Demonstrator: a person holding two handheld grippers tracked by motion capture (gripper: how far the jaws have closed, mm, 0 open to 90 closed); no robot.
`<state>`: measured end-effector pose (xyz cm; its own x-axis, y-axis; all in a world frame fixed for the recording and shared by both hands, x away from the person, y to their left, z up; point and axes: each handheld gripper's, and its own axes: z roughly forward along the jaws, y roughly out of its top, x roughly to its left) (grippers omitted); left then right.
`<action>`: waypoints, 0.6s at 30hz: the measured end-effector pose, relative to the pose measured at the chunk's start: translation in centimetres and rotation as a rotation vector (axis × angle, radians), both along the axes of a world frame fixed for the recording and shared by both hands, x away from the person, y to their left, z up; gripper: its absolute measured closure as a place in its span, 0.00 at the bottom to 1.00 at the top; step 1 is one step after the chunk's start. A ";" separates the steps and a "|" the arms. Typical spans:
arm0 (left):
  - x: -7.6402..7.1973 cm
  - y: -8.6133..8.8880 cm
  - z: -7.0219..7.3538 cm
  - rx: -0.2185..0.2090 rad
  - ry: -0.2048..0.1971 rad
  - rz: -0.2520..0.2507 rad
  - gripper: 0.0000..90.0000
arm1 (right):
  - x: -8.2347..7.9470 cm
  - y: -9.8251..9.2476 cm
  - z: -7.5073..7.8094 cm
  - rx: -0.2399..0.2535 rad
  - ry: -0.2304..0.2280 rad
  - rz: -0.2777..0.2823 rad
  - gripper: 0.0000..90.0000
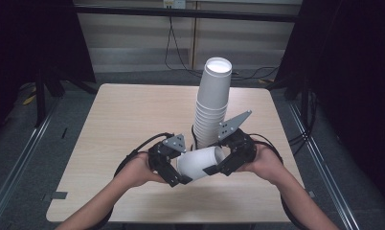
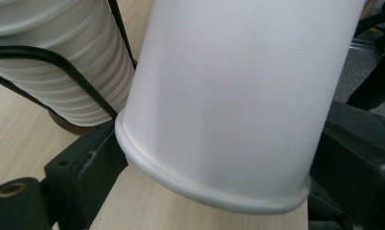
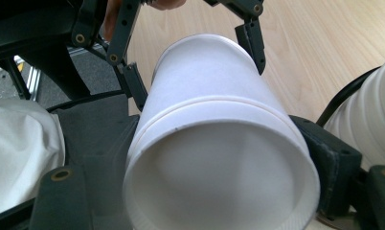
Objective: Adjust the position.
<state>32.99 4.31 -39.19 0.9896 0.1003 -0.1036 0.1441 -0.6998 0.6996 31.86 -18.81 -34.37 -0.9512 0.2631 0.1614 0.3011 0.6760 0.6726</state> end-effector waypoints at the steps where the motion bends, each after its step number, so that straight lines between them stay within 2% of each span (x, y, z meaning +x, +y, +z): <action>1: 0.0 0.0 0.0 -0.001 -0.006 -0.003 0.10 | 0.0 0.0 0.0 0.003 0.005 -0.001 0.26; 5: 0.0 0.0 0.0 -0.007 -0.009 -0.004 0.11 | 0.0 -0.1 0.1 0.017 -0.005 0.000 0.26; 7: 0.0 0.1 0.0 -0.025 0.002 -0.014 0.18 | 0.0 -0.2 0.2 0.018 -0.006 -0.007 0.26; 12: -0.1 0.2 0.1 -0.040 -0.015 -0.039 0.28 | 0.0 -0.5 0.1 0.024 -0.009 -0.011 0.26; 14: -0.1 0.1 0.0 -0.039 -0.004 -0.021 0.24 | 0.1 -0.6 0.1 0.029 0.000 -0.012 0.26; 15: 0.0 0.1 0.1 -0.028 -0.010 -0.011 0.18 | 0.0 -0.5 0.1 0.030 0.002 -0.010 0.26; 18: 0.0 0.0 0.1 -0.015 -0.023 -0.012 0.17 | 0.0 -0.5 0.1 0.029 -0.004 -0.007 0.26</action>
<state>32.97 4.32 -39.07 0.9928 0.0870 -0.0826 0.1199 -0.6908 0.7130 31.89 -19.29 -34.29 -0.9500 0.2651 0.1652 0.3030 0.6538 0.6934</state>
